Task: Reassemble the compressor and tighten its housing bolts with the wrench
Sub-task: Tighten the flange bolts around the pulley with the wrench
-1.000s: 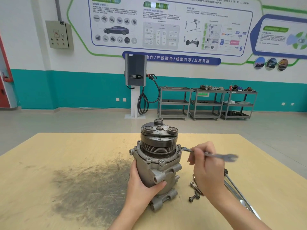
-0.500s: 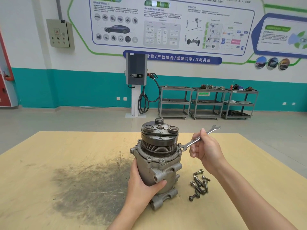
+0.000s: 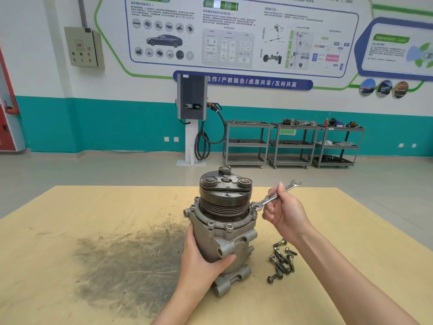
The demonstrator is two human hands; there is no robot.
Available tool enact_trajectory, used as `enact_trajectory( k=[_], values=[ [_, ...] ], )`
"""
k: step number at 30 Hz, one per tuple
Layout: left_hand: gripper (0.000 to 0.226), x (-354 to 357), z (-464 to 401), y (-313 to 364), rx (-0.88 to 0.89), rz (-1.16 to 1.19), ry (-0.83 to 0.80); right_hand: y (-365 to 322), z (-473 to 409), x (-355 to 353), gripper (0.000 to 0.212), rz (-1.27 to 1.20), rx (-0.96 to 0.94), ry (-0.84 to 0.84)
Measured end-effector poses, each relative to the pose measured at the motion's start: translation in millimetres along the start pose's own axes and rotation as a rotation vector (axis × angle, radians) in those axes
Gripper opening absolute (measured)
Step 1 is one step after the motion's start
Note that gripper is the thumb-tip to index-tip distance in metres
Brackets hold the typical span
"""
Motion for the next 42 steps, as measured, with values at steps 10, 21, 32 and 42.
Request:
enact_trajectory(
  k=[10,21,32,42],
  values=[
    [0.116,0,0,2,0.006,0.014,-0.006,7,5,-1,0.041,0.032,-0.034,-0.019],
    [0.112,1,-3,0,-0.017,-0.022,0.007,-5,64,1,0.037,0.326,-0.647,0.253],
    [0.114,-1,-9,-8,-0.028,-0.062,0.041,-29,73,0,0.038,0.317,-0.739,0.257],
    [0.118,-1,-7,-5,-0.033,-0.067,0.042,-14,24,-6,0.045,0.163,-0.265,0.085]
  ],
)
Point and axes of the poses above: each hand's wrist, its own z-axis away from the middle knuckle, its own x-axis out of the palm, y = z × x, the point moved 6 cm from there along -z, towards the middle knuckle
